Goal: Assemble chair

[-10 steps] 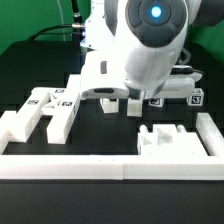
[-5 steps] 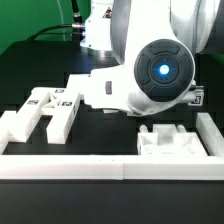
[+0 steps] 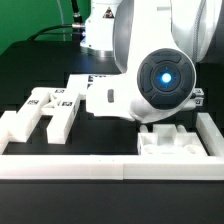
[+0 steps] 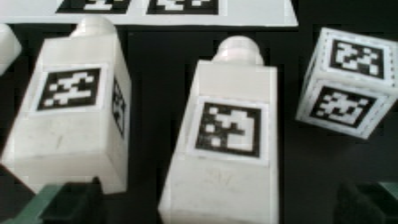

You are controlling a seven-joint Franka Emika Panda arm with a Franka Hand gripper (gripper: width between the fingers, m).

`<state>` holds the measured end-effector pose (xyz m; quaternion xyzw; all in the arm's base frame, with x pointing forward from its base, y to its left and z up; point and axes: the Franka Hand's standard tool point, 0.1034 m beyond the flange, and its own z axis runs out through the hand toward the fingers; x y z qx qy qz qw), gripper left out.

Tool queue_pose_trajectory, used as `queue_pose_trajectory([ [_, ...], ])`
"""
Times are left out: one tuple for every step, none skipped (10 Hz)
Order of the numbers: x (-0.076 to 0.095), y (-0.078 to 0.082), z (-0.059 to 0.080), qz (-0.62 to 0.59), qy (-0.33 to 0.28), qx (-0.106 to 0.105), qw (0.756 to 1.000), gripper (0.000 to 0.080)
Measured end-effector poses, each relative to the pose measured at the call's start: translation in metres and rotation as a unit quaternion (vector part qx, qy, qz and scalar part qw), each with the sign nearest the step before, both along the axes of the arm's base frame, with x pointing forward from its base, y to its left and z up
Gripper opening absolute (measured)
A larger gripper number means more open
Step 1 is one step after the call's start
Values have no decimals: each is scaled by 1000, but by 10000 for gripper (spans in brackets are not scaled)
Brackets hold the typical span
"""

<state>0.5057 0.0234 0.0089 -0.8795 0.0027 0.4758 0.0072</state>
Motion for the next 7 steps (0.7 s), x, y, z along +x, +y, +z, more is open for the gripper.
queue_pose_trajectory([
  [0,0,-2,0,-3,0,1000,649],
  [-1,-1,-4,-1,-4,0,1000,649],
  [-1,-2,-4,-2,-3,0,1000,526],
  [-1,-2,-4,-2,-3,0,1000,387],
  [-1,-2,-4,-2,-3,0,1000,387],
  [-1,-2,-4,-2,-3,0,1000,293],
  [-1,-2,-4,-2,-3,0,1000,294],
])
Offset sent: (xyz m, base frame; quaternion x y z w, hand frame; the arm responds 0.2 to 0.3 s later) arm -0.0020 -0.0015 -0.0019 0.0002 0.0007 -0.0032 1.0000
